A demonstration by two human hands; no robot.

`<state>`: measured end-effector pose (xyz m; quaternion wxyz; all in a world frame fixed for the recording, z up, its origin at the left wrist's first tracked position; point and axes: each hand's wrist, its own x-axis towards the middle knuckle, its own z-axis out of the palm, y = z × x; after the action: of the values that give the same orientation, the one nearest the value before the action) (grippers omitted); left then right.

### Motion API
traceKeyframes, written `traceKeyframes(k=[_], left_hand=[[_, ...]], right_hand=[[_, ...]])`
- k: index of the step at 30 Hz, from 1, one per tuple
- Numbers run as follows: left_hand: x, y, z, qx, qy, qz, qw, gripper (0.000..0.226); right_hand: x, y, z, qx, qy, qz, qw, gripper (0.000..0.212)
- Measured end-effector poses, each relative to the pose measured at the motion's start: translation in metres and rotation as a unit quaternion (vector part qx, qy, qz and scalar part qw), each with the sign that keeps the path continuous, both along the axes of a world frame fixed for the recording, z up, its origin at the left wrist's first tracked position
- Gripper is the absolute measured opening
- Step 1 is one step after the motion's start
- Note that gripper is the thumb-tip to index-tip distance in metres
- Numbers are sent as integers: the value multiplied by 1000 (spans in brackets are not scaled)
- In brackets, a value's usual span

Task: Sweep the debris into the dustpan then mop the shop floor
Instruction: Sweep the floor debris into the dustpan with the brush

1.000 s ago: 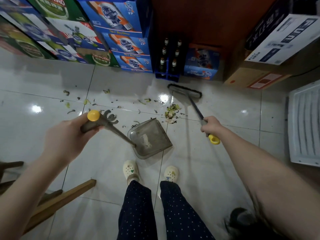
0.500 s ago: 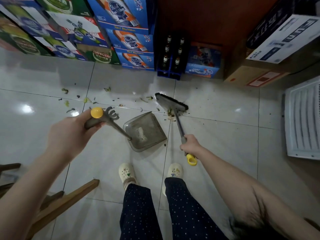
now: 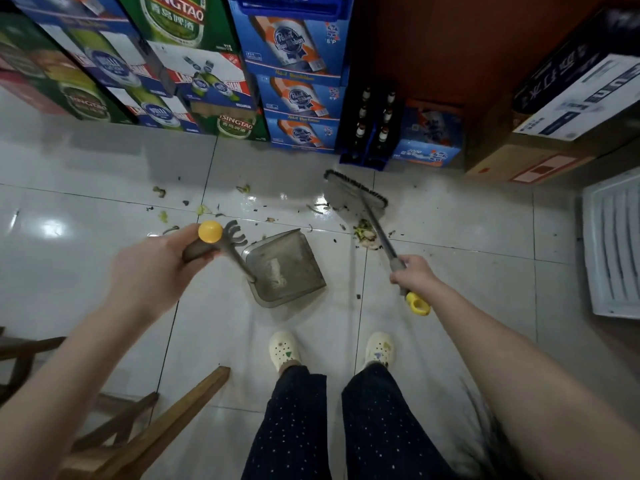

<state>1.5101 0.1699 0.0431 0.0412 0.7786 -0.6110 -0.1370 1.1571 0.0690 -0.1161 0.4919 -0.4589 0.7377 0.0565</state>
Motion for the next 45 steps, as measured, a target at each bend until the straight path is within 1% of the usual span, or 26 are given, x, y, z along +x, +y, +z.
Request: traceKeyframes(k=[2, 6, 11, 13, 16, 17, 21, 24, 29, 34, 39, 45], left_hand=[[8, 1, -2, -1, -1, -10, 1000, 29], [18, 0, -3, 3, -6, -17, 1000, 31], [20, -3, -3, 0, -6, -35, 999, 33], [20, -6, -4, -3, -5, -44, 999, 35], [18, -10, -7, 1, -10, -54, 999, 36], [17, -11, -8, 1, -9, -57, 998, 35], [14, -13, -13, -6, -9, -77, 997, 32], [14, -13, -13, -12, -4, -90, 996, 31], [20, -12, -11, -15, -15, -111, 994, 31], [15, -12, -9, -15, -16, -128, 992, 30], [-5, -13, -11, -6, -25, -133, 991, 27], [-28, -19, -13, 6, -29, -118, 993, 31]], right_hand=[[2, -10, 10, -4, -2, -23, 1000, 48], [-6, -20, 17, 8, -2, -62, 998, 48], [-21, -11, 4, 16, 18, -78, 997, 63], [-26, -6, -3, 23, 20, -93, 995, 57], [-22, 4, -14, 35, 14, -128, 991, 31], [-17, 9, -18, 40, 9, -145, 989, 26], [17, 34, -33, 63, -42, -205, 976, 23], [48, 48, -34, 64, -73, -217, 971, 22], [67, 44, -21, 53, -101, -236, 965, 12], [45, 42, -10, 21, -96, -238, 966, 13], [-3, 31, -11, -10, -53, -201, 978, 12], [-56, 15, -23, -16, -41, -245, 969, 11]])
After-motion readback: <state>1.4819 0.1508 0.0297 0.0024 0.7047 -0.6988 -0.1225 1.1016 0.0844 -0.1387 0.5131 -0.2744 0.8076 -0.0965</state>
